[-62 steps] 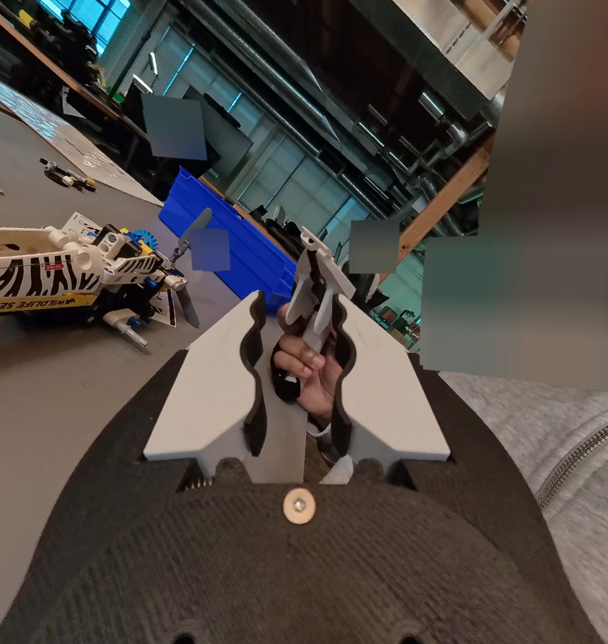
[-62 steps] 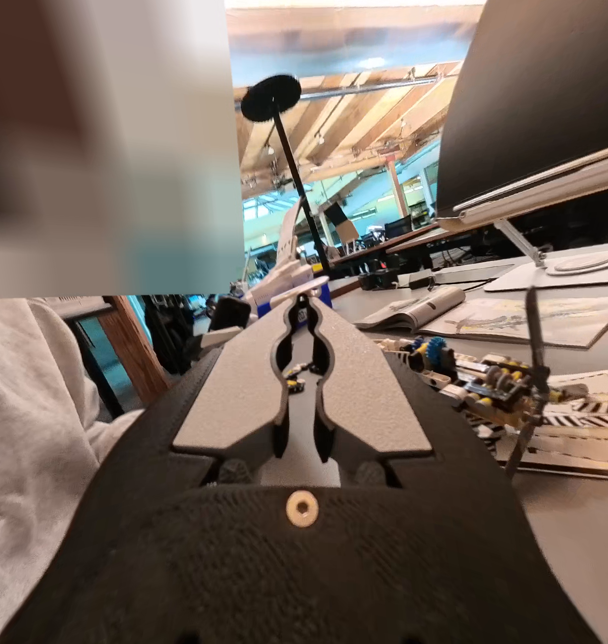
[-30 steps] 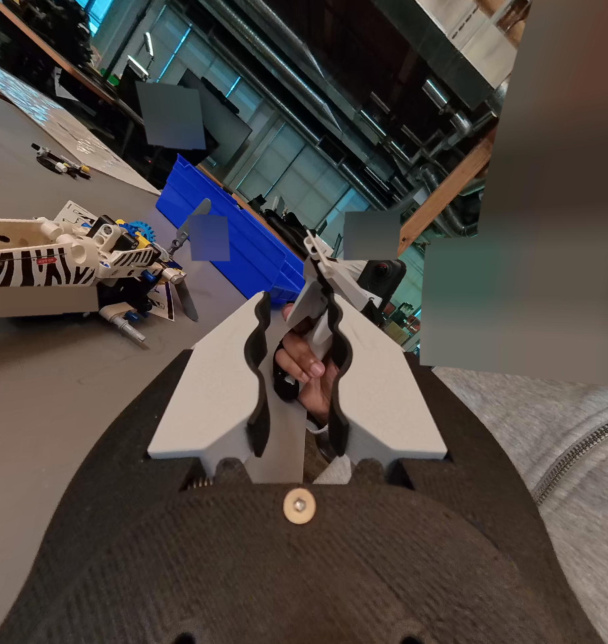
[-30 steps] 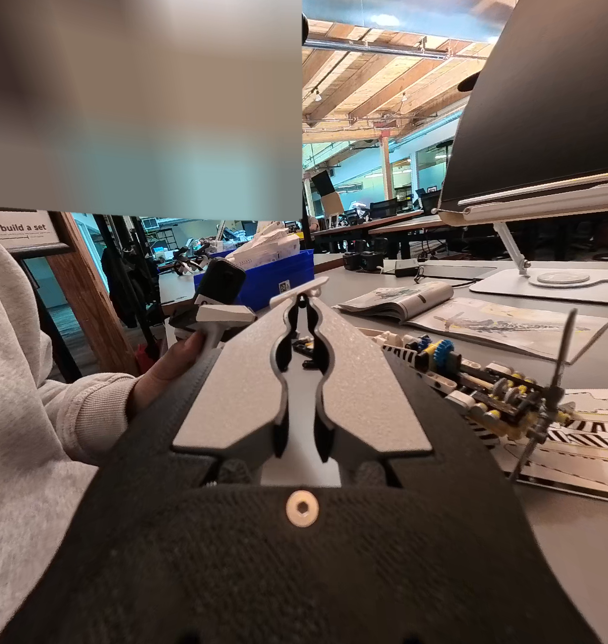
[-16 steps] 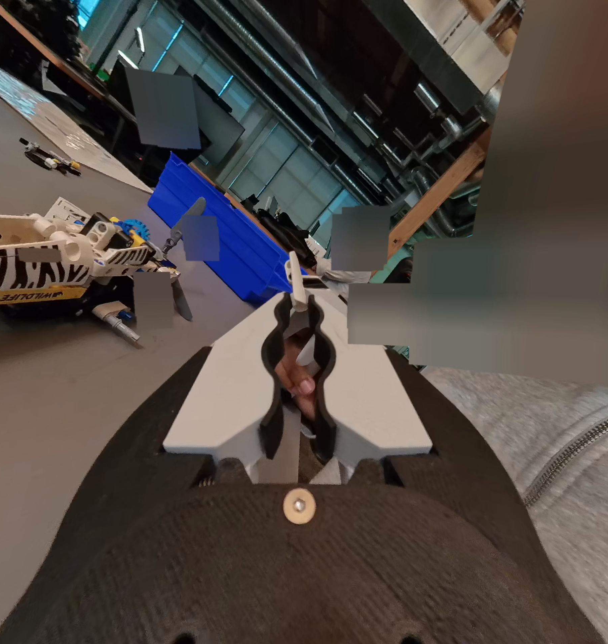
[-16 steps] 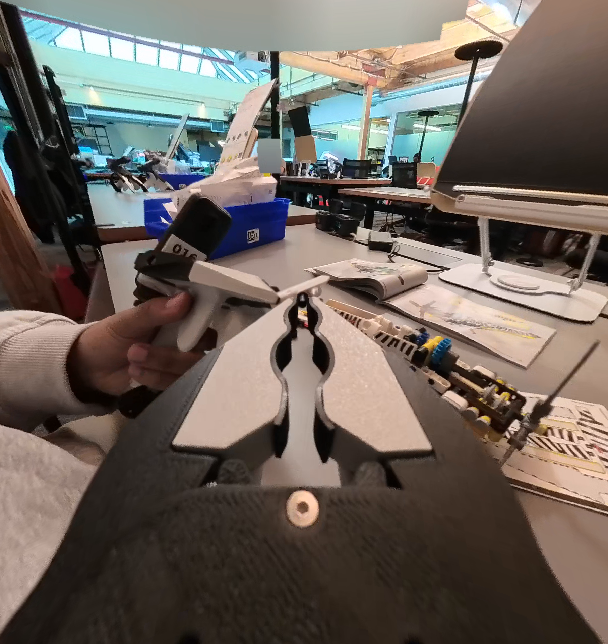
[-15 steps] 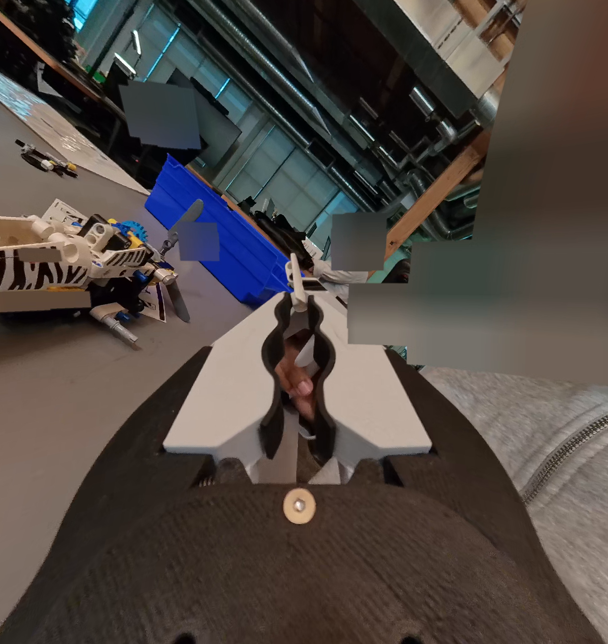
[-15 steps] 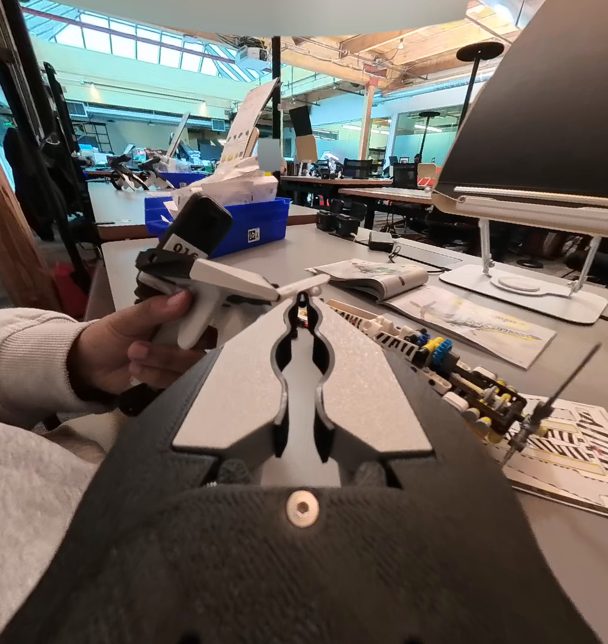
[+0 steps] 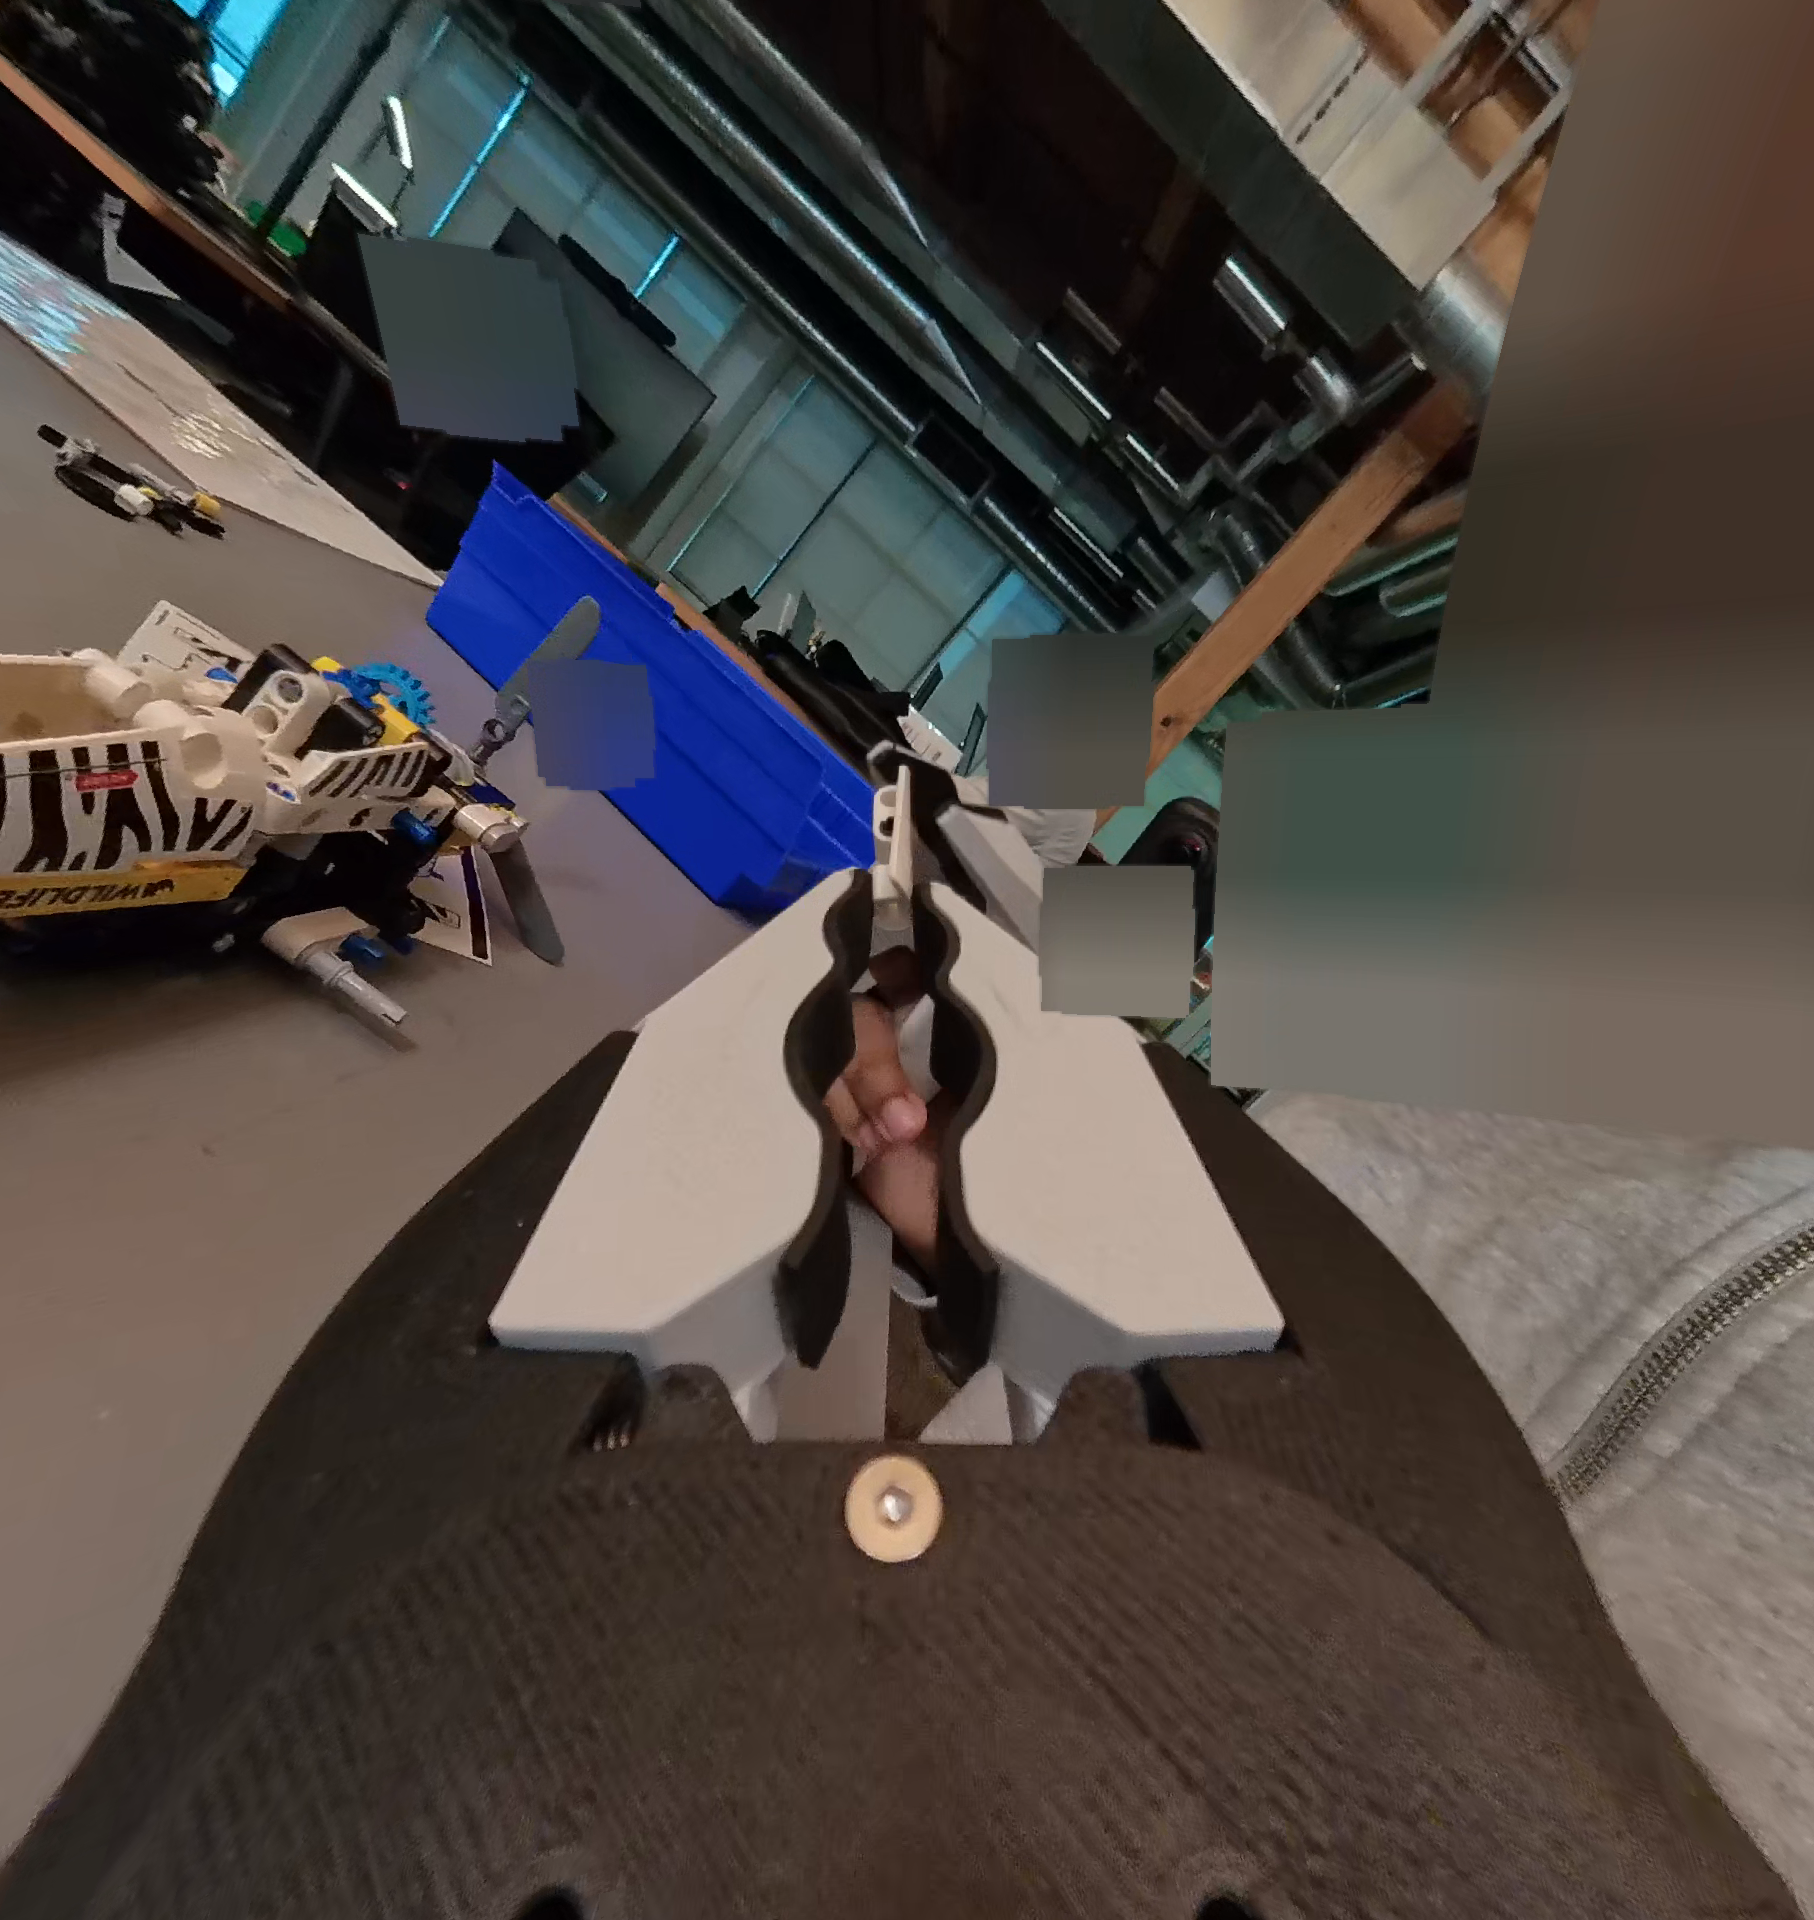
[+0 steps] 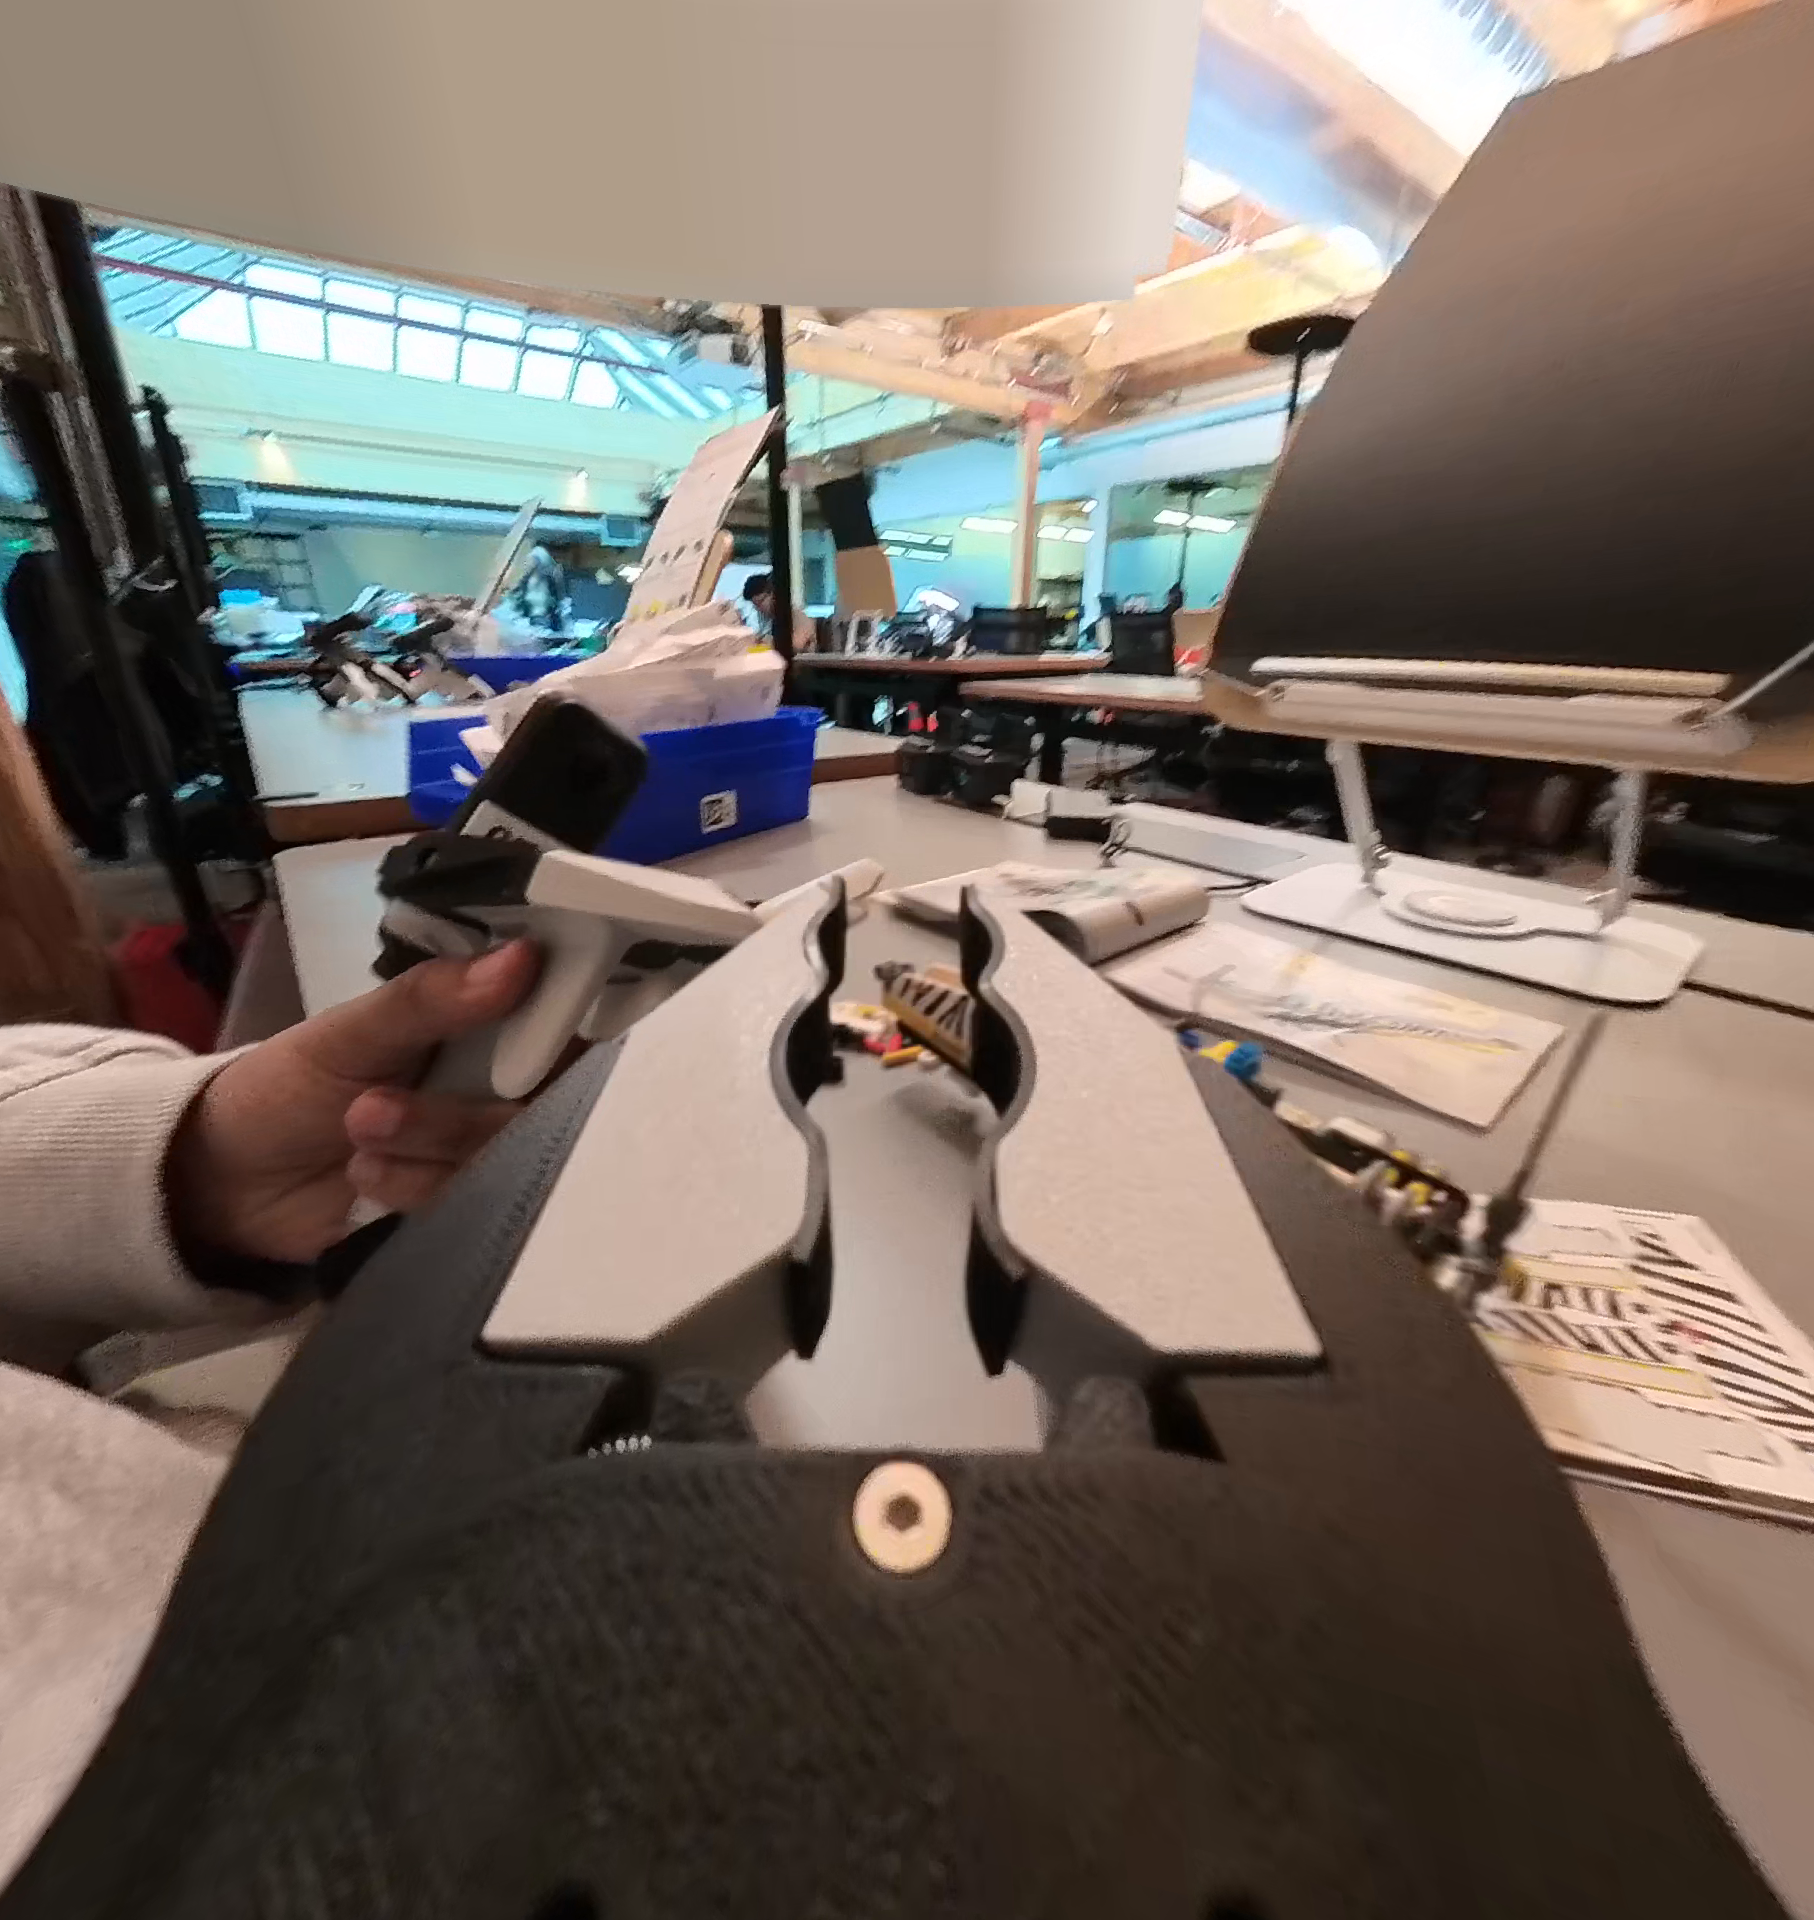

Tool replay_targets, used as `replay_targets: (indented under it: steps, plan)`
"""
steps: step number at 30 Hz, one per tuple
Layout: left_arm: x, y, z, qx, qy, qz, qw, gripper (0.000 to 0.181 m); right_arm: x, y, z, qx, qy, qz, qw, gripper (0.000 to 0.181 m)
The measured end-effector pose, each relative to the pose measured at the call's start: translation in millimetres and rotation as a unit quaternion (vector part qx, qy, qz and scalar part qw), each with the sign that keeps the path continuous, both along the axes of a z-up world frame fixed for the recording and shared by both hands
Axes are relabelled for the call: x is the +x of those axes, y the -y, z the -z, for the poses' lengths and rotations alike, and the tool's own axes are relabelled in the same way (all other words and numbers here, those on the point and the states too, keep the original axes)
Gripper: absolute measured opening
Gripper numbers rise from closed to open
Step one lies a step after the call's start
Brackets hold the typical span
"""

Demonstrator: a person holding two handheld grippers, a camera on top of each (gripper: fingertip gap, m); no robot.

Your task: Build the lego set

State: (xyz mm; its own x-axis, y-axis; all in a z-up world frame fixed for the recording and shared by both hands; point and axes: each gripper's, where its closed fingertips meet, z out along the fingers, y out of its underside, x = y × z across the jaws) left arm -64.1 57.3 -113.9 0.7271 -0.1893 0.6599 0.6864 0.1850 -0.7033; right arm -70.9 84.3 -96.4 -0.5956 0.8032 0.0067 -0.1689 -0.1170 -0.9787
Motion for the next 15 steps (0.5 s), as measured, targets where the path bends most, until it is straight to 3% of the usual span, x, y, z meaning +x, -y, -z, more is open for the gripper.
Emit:
replay_targets:
  steps: [1,7,10,13,15]
  plan:
    - [0,-1,1,-0.003,-0.002,-0.001,1.0,0.005,0,-5,-2,-0.004,-0.008,0.014,1.0,0.019]
    - [-3,-5,7,-0.042,-0.015,-0.029,0.999,0.004,-2,-27,-8,-0.018,-0.03,0.079,0.996,0.025]
    - [-4,-10,29,-0.155,-0.049,-0.04,0.986,0.005,-1,-35,-12,-0.04,-0.034,0.084,0.995,0.026]
    - [1,-8,66,-0.309,-0.112,-0.011,0.944,0.005,-3,-39,-12,-0.065,-0.022,0.072,0.995,0.026]
    - [7,-6,81,-0.358,-0.123,0.018,0.925,0.005,-4,-39,-12,-0.074,-0.019,0.066,0.995,0.025]
